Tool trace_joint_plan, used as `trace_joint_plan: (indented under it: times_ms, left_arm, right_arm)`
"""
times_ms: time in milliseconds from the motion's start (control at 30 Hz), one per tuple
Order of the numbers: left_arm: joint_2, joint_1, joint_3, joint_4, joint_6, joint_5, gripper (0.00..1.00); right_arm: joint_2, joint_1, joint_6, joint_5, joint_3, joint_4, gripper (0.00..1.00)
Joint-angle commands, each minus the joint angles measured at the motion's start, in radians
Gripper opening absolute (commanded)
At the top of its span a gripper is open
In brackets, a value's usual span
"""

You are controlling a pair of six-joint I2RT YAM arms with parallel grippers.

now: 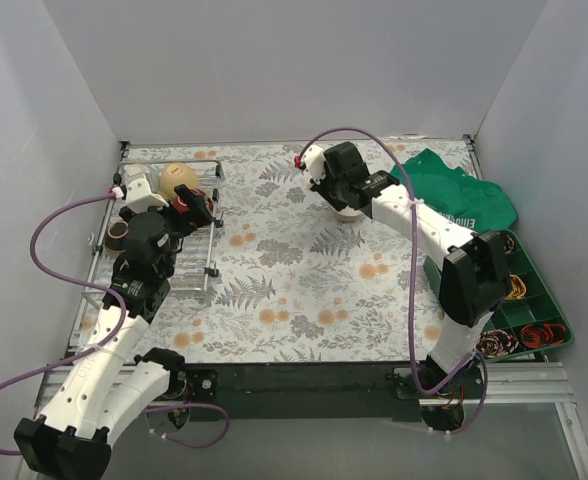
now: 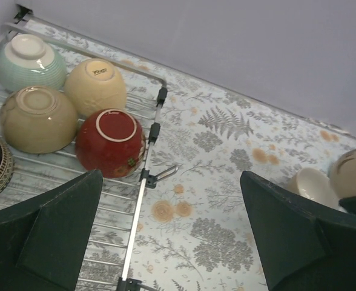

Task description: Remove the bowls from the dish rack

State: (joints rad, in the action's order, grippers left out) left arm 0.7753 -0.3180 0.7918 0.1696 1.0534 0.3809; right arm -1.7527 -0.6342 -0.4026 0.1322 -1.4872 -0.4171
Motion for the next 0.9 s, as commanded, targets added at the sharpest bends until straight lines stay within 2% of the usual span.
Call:
trace_joint_plan:
  times_ms: [0, 200, 367, 467, 600, 700, 867]
  left_arm:
    - [0.025, 0.005, -0.006, 0.039, -0.044, 0.078, 0.98]
    - [0.033, 0.008, -0.011, 0.039, -0.041, 0.067, 0.98]
    - [0.041, 0.011, -0.009, 0.041, -0.044, 0.053, 0.98]
    - [0.041, 0.014, -0.008, 0.039, -0.046, 0.044, 0.98]
    - [0.042, 0.02, -0.008, 0.041, -0.046, 0.035, 0.98]
    - [0.042, 0.025, -0.008, 0.039, -0.047, 0.026, 0.98]
    - [0.044, 0.03, -0.008, 0.041, -0.046, 0.016, 0.98]
  right_arm:
    - [-0.08, 0.033, -0.09, 0.136, -0.131, -0.061, 0.01]
    - [-0.215, 0.071, -0.111, 0.136, -0.246, -0.133, 0.01]
    - [-0.277, 0.074, -0.122, 0.139, -0.272, -0.167, 0.03]
    - [-0.289, 0.074, -0.124, 0.156, -0.277, -0.176, 0.13]
    - [-0.286, 0.076, -0.119, 0.12, -0.283, -0.186, 0.34]
    - [-0.284, 0.076, -0.111, 0.116, -0.291, -0.195, 0.44]
    - [-0.271, 0.074, -0.093, 0.101, -0.32, -0.23, 0.53]
